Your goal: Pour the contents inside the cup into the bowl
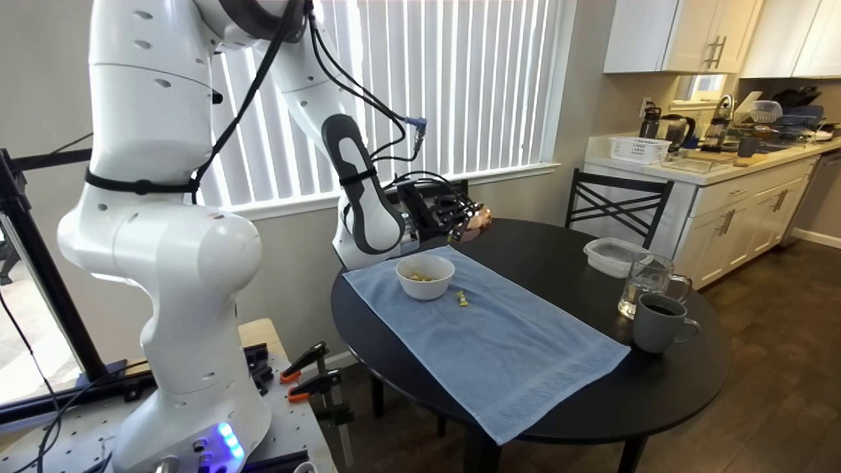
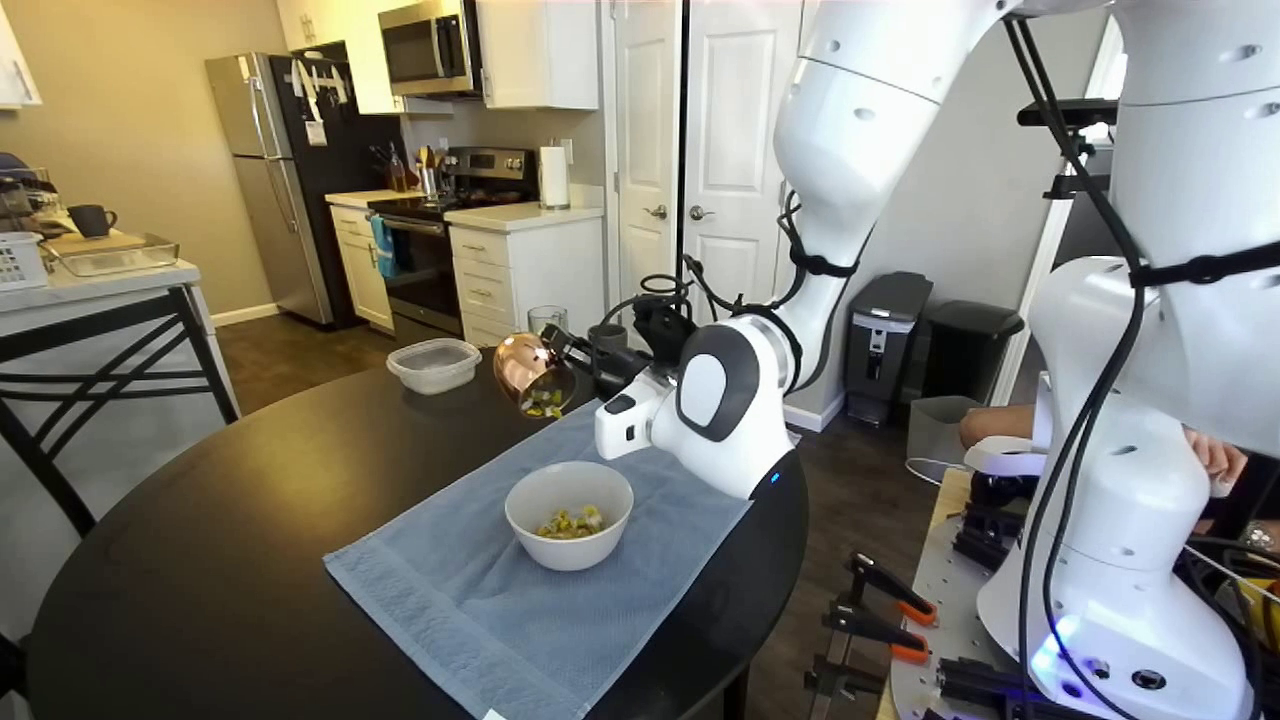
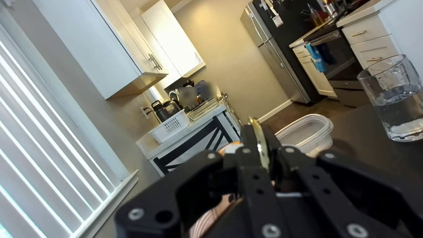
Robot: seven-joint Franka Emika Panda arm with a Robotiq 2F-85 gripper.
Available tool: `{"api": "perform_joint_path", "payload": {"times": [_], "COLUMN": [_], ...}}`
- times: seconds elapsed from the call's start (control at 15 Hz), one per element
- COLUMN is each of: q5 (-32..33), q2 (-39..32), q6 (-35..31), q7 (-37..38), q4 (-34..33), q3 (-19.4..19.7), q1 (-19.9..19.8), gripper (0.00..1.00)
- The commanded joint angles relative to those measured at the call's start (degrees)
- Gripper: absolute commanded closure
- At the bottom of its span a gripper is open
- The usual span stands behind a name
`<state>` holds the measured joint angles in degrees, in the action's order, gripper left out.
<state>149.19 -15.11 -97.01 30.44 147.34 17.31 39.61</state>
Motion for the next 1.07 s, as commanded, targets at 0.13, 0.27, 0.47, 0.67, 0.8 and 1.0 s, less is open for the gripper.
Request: {"api": "perform_joint_path", "payload": {"times": [0.13,0.27,0.47,0.67,0.8,1.0], "q5": [0.0,0.0,0.0,0.0,0.0,0.0], "q2": [-1.1,-1.9,-3.3,-5.2,-6.5,-8.2], "q6": [1.2,2.0,4.6,8.4,10.2,12.0], "q7": [3.0,4.3,6.9,11.5,14.9,19.4], "q4": [1.1,2.0,3.1,4.2,4.8,5.4], "q3": [8.8,11.8,16.5,21.8,25.1,28.7], "q1": [11.4,16.2,22.0,26.3,28.1,30.0], "gripper": [0.96,0.96,0.96,0.96,0.96,0.96]}}
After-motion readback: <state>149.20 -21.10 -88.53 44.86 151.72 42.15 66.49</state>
